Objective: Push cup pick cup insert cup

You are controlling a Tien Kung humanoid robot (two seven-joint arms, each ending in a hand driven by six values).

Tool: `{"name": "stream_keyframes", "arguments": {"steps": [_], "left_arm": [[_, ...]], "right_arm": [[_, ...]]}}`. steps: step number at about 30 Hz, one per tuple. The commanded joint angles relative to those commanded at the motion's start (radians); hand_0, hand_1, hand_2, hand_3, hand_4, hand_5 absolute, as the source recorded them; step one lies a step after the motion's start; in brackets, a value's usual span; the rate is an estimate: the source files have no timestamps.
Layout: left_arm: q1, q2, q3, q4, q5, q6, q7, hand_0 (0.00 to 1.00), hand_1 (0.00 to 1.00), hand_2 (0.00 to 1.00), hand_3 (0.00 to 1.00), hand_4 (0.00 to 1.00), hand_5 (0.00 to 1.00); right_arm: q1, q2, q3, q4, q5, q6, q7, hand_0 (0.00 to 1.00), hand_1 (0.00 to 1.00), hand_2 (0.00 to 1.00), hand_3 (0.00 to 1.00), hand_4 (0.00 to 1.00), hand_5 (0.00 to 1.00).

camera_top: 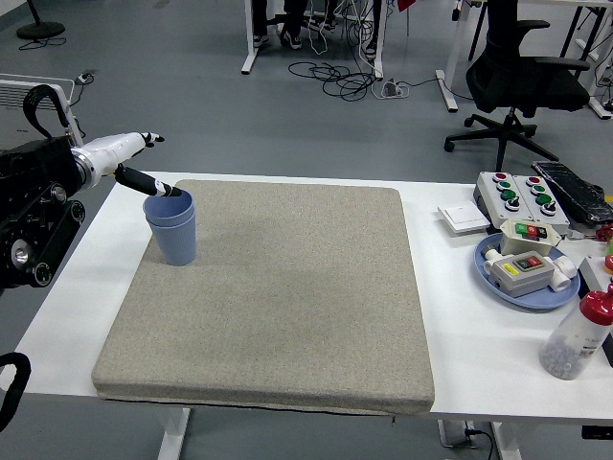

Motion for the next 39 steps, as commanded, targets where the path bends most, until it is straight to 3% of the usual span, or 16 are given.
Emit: {"name": "stream_keyframes", "arguments": {"steps": [5,7,9,10,11,16,17,20,22,23,28,29,34,35,39], "left_arm": [[0.007,0.000,-0.003,-0.002,0.000,0.031,-0.012,0.952,0.987,0.998,0.998,0.998,0.605],[0.018,0.003,-0.003,-0.017,0.000,0.082,-0.029,0.952,0.987,0.998,0.998,0.998,0.605],[0.020,0.003,-0.003,-0.020,0.000,0.098,-0.032,0.952,0.987,0.998,0.998,0.998,0.605],[0.035,0.009,-0.007,-0.040,-0.013,0.128,-0.041,0.952,0.987,0.998,0.998,0.998,0.605],[0.050,0.015,-0.015,-0.065,-0.036,0.164,-0.045,0.842,0.894,0.966,0.927,0.789,0.643],[0.132,0.026,-0.077,-0.193,-0.227,0.344,-0.028,0.842,0.894,0.966,0.927,0.789,0.643],[0.148,0.026,-0.090,-0.220,-0.272,0.372,-0.019,0.721,0.768,0.763,0.689,0.617,0.839],[0.231,0.019,-0.158,-0.329,-0.396,0.428,0.033,0.721,0.768,0.763,0.689,0.617,0.839],[0.283,0.014,-0.194,-0.399,-0.480,0.431,0.065,0.721,0.768,0.763,0.689,0.617,0.839],[0.315,0.010,-0.218,-0.434,-0.519,0.420,0.089,0.735,0.786,0.780,0.713,0.595,0.998],[0.477,-0.012,-0.324,-0.598,-0.734,0.364,0.147,0.735,0.786,0.780,0.713,0.595,0.998],[0.513,-0.020,-0.348,-0.628,-0.773,0.353,0.147,0.768,0.821,0.822,0.763,0.608,0.998],[0.672,-0.052,-0.416,-0.717,-0.981,0.323,0.137,0.768,0.821,0.822,0.763,0.608,0.998],[0.706,-0.065,-0.429,-0.733,-1.026,0.321,0.129,0.829,0.875,0.896,0.813,0.616,0.998],[0.834,-0.131,-0.481,-0.785,-1.195,0.344,0.060,0.829,0.875,0.896,0.813,0.616,0.998]], "right_arm": [[0.000,0.000,-0.002,0.000,0.003,0.000,0.001,0.722,0.657,0.659,0.581,0.089,0.542],[-0.001,0.000,-0.001,0.000,0.004,0.000,0.001,0.722,0.657,0.659,0.581,0.089,0.542],[-0.001,0.000,-0.001,0.000,0.004,0.000,0.000,0.722,0.657,0.659,0.581,0.089,0.542],[-0.001,0.001,0.000,0.000,0.004,0.000,0.001,0.722,0.657,0.659,0.581,0.089,0.542],[-0.001,0.000,0.000,0.000,0.004,0.000,0.001,0.723,0.657,0.659,0.581,0.090,0.545],[-0.002,0.000,0.006,0.000,0.005,-0.001,0.001,0.723,0.657,0.659,0.581,0.090,0.545],[-0.002,0.000,0.007,0.000,0.005,-0.001,0.001,0.722,0.657,0.659,0.581,0.089,0.543],[-0.004,0.001,0.012,0.000,0.003,-0.001,0.001,0.722,0.657,0.659,0.581,0.089,0.543],[-0.005,0.001,0.015,0.000,0.001,-0.001,0.001,0.722,0.657,0.659,0.581,0.089,0.543],[-0.005,0.001,0.016,0.000,0.000,-0.001,0.001,0.723,0.657,0.659,0.581,0.090,0.543],[-0.007,0.001,0.026,0.000,-0.009,0.000,0.003,0.723,0.657,0.659,0.581,0.090,0.543],[-0.008,0.002,0.031,0.000,-0.014,0.000,0.003,0.723,0.658,0.659,0.581,0.091,0.542],[-0.010,0.005,0.041,0.000,-0.019,-0.002,0.005,0.723,0.658,0.659,0.581,0.091,0.542],[-0.009,0.005,0.042,0.000,-0.018,-0.002,0.005,0.723,0.658,0.659,0.581,0.091,0.542],[-0.007,0.003,0.047,0.000,-0.022,0.000,0.006,0.723,0.658,0.659,0.581,0.091,0.541]]}}
